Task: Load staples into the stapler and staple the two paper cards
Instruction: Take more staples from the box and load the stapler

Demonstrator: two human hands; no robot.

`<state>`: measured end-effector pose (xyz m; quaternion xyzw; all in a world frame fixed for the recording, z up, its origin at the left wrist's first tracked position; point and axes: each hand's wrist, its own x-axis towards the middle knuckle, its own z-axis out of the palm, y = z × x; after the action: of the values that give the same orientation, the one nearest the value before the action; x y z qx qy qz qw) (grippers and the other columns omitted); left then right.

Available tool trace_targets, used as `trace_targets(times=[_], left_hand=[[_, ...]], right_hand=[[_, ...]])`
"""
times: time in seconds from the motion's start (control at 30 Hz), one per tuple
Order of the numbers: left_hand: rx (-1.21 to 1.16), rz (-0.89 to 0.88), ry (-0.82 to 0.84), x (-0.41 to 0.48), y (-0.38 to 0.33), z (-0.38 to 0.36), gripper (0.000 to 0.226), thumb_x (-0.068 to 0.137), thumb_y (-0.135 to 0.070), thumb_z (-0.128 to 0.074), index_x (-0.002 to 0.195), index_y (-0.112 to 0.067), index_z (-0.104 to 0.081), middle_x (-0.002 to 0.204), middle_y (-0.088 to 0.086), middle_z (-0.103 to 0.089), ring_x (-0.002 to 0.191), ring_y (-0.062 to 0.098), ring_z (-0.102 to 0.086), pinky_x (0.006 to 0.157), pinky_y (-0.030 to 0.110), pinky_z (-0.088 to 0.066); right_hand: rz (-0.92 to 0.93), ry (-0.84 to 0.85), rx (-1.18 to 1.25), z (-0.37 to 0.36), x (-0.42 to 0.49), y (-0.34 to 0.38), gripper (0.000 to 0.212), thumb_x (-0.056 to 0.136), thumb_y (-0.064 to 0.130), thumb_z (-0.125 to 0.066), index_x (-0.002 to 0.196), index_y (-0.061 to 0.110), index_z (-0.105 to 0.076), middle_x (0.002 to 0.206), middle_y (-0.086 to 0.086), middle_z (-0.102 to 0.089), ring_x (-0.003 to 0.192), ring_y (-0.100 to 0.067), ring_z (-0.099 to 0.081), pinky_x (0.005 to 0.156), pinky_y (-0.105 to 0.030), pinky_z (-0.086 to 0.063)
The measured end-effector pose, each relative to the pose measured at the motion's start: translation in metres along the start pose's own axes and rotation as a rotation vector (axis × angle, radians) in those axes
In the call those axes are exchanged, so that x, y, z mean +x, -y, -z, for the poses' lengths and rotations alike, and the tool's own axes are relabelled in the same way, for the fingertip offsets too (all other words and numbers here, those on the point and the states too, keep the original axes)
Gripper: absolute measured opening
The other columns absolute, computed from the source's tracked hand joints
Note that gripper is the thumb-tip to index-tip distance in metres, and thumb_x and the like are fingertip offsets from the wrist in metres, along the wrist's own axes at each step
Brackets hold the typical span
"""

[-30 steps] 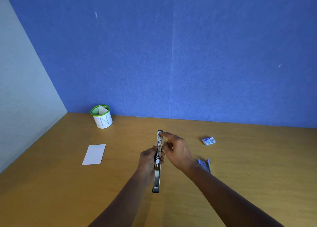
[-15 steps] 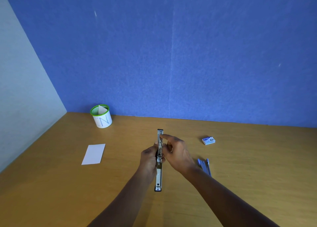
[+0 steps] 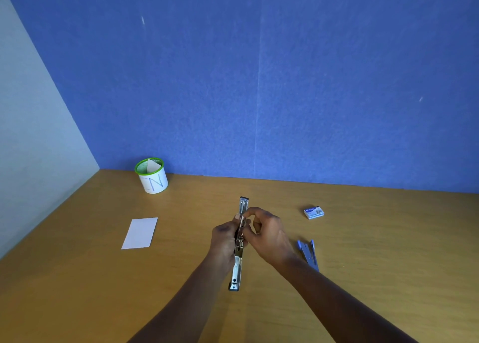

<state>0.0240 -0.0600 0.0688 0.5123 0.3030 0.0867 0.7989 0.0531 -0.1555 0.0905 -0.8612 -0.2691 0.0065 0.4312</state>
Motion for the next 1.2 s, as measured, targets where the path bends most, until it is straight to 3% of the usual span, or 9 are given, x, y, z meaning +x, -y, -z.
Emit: trace_targets(times=[0.1, 0.27, 0.47, 0.57, 0.67, 0.87, 0.97, 1.07, 1.2], left_hand=[[-0.007, 0.005, -0.010, 0.002, -0.002, 0.000, 0.030, 0.095, -0.016, -0.051, 0.073, 0.000, -0.062, 0.068, 0.010, -0.049, 0.055, 0.019, -0.042, 0.046, 0.025, -0.036], [-0.003, 0.017, -0.015, 0.005, 0.000, 0.001, 0.029, 0.095, -0.018, -0.051, 0.074, -0.001, -0.061, 0.074, 0.010, -0.050, 0.058, 0.020, -0.045, 0.045, 0.025, -0.039], [0.079, -0.022, -0.011, 0.001, 0.001, 0.001, 0.032, 0.094, -0.020, -0.053, 0.069, -0.004, -0.066, 0.071, 0.010, -0.057, 0.052, 0.017, -0.045, 0.044, 0.023, -0.038], [0.112, -0.074, -0.004, 0.001, 0.000, 0.001, 0.033, 0.094, -0.020, -0.054, 0.067, -0.006, -0.067, 0.068, 0.007, -0.065, 0.046, 0.014, -0.045, 0.041, 0.021, -0.038], [0.138, -0.099, 0.004, 0.002, 0.000, 0.002, 0.034, 0.094, -0.017, -0.053, 0.065, -0.006, -0.066, 0.056, -0.003, -0.068, 0.043, 0.011, -0.047, 0.039, 0.019, -0.038], [0.191, -0.111, 0.032, 0.003, 0.005, 0.003, 0.044, 0.096, -0.017, -0.051, 0.054, -0.006, -0.059, 0.038, -0.001, -0.050, 0.033, 0.009, -0.042, 0.037, 0.017, -0.035], [0.169, -0.097, 0.014, 0.004, 0.007, 0.003, 0.044, 0.095, -0.020, -0.052, 0.053, -0.007, -0.059, 0.039, -0.001, -0.052, 0.035, 0.010, -0.044, 0.040, 0.020, -0.038], [0.171, -0.102, 0.014, 0.006, 0.008, 0.003, 0.045, 0.095, -0.022, -0.052, 0.053, -0.006, -0.060, 0.039, 0.000, -0.051, 0.038, 0.012, -0.043, 0.045, 0.023, -0.037], [0.172, -0.107, 0.030, 0.004, 0.007, 0.004, 0.045, 0.093, -0.025, -0.055, 0.052, -0.006, -0.059, 0.041, 0.001, -0.049, 0.038, 0.011, -0.041, 0.044, 0.023, -0.035]], right_hand=[[0.017, -0.022, 0.022, 0.001, 0.001, -0.001, 0.008, 0.083, 0.011, -0.060, 0.090, 0.014, -0.064, 0.047, 0.007, -0.031, 0.047, -0.006, -0.041, 0.046, -0.014, -0.031], [0.033, -0.029, 0.040, 0.002, 0.000, -0.002, 0.012, 0.081, 0.012, -0.065, 0.080, 0.021, -0.057, 0.050, 0.009, -0.032, 0.051, -0.001, -0.044, 0.047, -0.013, -0.033], [0.037, 0.001, -0.012, 0.003, 0.002, -0.007, 0.018, 0.079, 0.013, -0.069, 0.078, 0.021, -0.052, 0.056, 0.010, -0.035, 0.048, -0.005, -0.038, 0.049, -0.012, -0.033], [0.070, 0.016, -0.024, 0.004, 0.009, -0.012, 0.018, 0.074, 0.009, -0.072, 0.080, 0.016, -0.056, 0.069, 0.009, -0.044, 0.062, 0.000, -0.042, 0.056, -0.008, -0.034], [0.091, 0.061, -0.040, 0.006, 0.017, -0.017, 0.018, 0.071, 0.009, -0.075, 0.082, 0.009, -0.061, 0.085, 0.004, -0.056, 0.079, -0.006, -0.051, 0.067, -0.006, -0.033], [0.045, 0.177, -0.011, 0.012, 0.023, -0.017, 0.034, 0.068, 0.005, -0.077, 0.073, 0.023, -0.049, 0.070, 0.017, -0.052, 0.066, 0.006, -0.052, 0.062, -0.005, -0.037], [0.011, 0.174, -0.029, 0.010, 0.024, -0.015, 0.025, 0.070, 0.004, -0.076, 0.086, 0.014, -0.059, 0.072, 0.012, -0.056, 0.069, -0.001, -0.053, 0.064, -0.009, -0.040], [-0.006, 0.156, -0.104, 0.007, 0.026, -0.013, 0.020, 0.073, 0.008, -0.074, 0.090, 0.009, -0.065, 0.082, 0.004, -0.060, 0.080, -0.011, -0.057, 0.073, -0.024, -0.045], [0.001, 0.152, -0.225, 0.004, 0.026, -0.011, 0.016, 0.076, 0.013, -0.071, 0.090, 0.007, -0.065, 0.093, -0.005, -0.064, 0.079, -0.011, -0.051, 0.067, -0.021, -0.038]])
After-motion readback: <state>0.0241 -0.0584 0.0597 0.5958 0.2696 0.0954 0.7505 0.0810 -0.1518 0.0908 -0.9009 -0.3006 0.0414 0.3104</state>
